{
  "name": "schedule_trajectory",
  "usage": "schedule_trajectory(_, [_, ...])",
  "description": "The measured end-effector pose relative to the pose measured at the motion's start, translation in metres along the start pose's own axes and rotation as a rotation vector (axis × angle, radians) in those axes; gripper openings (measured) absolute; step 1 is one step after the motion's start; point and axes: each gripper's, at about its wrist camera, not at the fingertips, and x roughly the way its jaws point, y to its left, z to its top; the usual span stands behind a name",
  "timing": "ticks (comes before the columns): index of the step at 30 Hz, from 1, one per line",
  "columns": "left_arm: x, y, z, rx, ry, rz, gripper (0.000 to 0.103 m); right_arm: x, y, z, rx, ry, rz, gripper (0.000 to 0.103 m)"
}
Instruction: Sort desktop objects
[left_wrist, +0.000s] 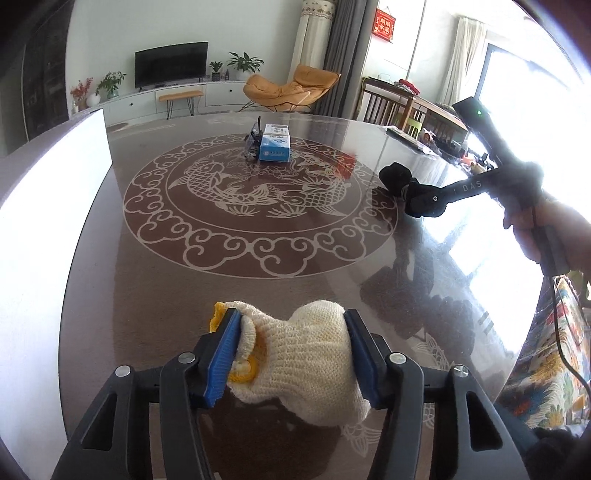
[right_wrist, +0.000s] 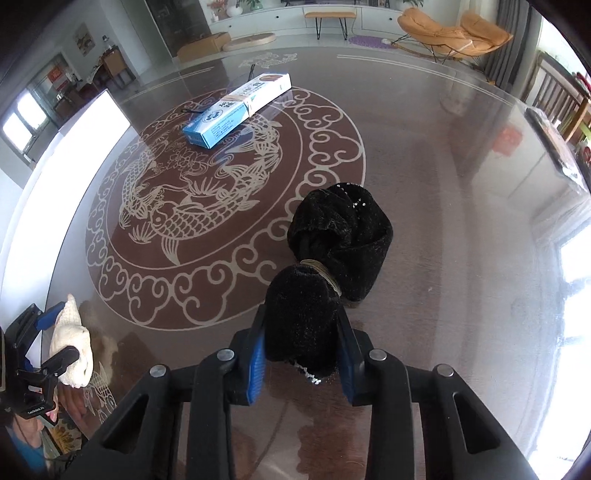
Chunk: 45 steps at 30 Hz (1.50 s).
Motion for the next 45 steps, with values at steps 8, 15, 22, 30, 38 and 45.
schedule_trajectory(8, [-0.081, 0.021, 0.013, -0.175, -0.214, -0.053, 0.049, -0.072, 0.067, 0.018, -0.103, -0.179, 0.092, 0.033])
schedule_trajectory(15, [-0.184, 0.08, 0.012, -0.3, -0.382, 0.024, 0.049, -0.112, 0.203, 0.041, -0.309, -0.291, 0.281, 0.033])
schedule_trajectory(22, [-0.228, 0.187, -0.02, -0.447, -0.339, 0.289, 0.049, -0.101, 0.366, 0.031, -0.516, -0.241, 0.528, 0.033])
schedule_trajectory(30, [-0.203, 0.261, -0.065, -0.625, -0.139, 0.485, 0.064, -0.039, 0.468, -0.015, -0.667, -0.063, 0.543, 0.077])
schedule_trajectory(38, [-0.207, 0.204, -0.049, -0.549, -0.246, 0.436, 0.092, -0.056, 0.353, -0.008, -0.488, -0.307, 0.493, 0.1])
schedule_trajectory(45, [-0.185, 0.079, 0.003, -0.287, -0.297, 0.135, 0.092, -0.012, 0.155, -0.022, -0.14, -0.293, 0.102, 0.102])
